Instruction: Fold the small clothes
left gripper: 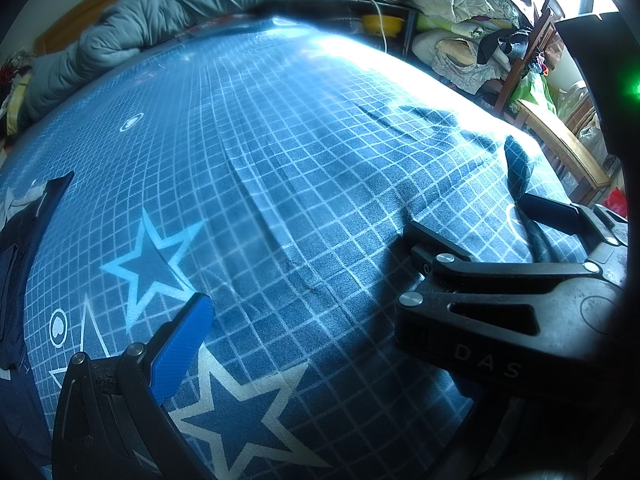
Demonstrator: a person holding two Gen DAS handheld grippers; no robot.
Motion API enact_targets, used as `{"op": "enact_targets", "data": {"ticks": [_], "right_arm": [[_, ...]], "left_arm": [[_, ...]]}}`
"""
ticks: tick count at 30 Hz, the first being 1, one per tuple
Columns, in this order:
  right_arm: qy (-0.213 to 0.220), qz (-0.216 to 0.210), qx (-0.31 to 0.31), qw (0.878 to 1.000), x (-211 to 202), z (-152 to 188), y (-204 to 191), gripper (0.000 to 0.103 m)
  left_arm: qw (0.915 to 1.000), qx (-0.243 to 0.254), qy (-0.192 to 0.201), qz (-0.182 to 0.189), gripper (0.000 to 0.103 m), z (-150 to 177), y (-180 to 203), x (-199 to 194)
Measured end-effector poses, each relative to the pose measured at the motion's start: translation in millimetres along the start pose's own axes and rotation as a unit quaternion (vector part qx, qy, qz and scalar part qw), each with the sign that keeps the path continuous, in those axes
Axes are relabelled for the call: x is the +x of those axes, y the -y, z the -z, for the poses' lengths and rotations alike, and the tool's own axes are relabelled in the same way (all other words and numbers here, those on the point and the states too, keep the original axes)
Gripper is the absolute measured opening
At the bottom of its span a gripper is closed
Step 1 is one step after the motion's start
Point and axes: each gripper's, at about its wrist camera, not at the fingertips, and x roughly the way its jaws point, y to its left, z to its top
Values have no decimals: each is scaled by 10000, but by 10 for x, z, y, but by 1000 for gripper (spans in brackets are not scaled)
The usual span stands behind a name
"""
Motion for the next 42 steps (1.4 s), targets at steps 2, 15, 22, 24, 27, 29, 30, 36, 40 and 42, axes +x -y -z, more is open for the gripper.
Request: {"op": "enact_targets", "data": {"ticks": [2, 15, 22, 24, 27, 29, 30, 36, 40, 42], "right_arm": [[0, 0, 0, 10000, 0, 0, 0, 103], [-3, 0, 1, 10000, 1, -1, 0, 103], [-1, 0, 0, 10000, 1, 0, 0, 103], [-1, -1, 1, 10000, 1, 0, 0, 103], [0, 0, 0, 10000, 0, 0, 1, 103], [0, 0, 0, 10000, 0, 0, 0, 103], [0, 0, 0, 10000, 0, 0, 0, 103], [0, -1, 1, 10000, 0, 0, 1, 103], [0, -1, 1, 10000, 0, 0, 0, 103], [0, -1, 0, 10000, 0, 0, 1, 103]], "left_arm": [[10000, 0, 0, 0, 103, 0, 1, 0], [10000, -7, 19, 15, 103, -1, 8, -3], [10000, 6, 15, 12, 103, 3, -3, -1], [10000, 4, 15, 17, 103, 4, -4, -1], [10000, 2, 22, 18, 103, 3, -3, -1], [10000, 4, 22, 15, 103, 3, -5, -1], [10000, 3, 24, 16, 103, 1, -2, 0], [10000, 5, 33, 14, 103, 0, -11, 9], [10000, -1, 70, 27, 103, -4, 6, -4], [10000, -4, 88, 33, 103, -4, 3, -1]]}}
